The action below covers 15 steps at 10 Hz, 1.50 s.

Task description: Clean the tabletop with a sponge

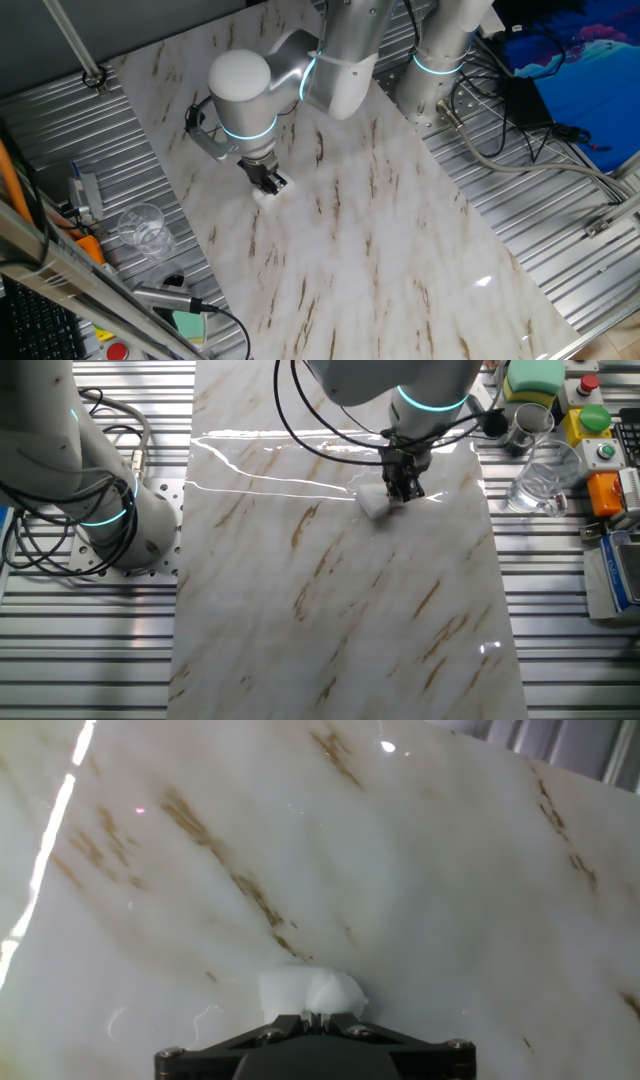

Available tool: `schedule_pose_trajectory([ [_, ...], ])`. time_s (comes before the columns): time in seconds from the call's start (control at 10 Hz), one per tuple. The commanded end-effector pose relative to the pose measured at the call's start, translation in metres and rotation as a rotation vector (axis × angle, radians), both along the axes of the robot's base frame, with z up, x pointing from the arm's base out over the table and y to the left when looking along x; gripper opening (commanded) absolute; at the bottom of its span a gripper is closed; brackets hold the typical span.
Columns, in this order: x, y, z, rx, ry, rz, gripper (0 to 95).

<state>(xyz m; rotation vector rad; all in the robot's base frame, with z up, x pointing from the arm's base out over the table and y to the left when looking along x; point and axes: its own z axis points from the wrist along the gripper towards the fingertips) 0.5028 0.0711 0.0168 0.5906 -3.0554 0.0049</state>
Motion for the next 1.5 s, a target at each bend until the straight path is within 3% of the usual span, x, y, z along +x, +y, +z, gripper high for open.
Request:
schedule_pose_trajectory([
  [0.1,0.0004,0.0016,-0.0006,0.003,0.001,0.023,0.0],
  [0.8,0.0006,0.0016,-0.0005,0.011,-0.014,0.038,0.0],
  [1.1,0.0006,0.0016,-0.0005,0.042,-0.020,0.042,0.0],
  [1.5,0.0006,0.0016,-0.0005,0.032,-0.011,0.057,0.0],
])
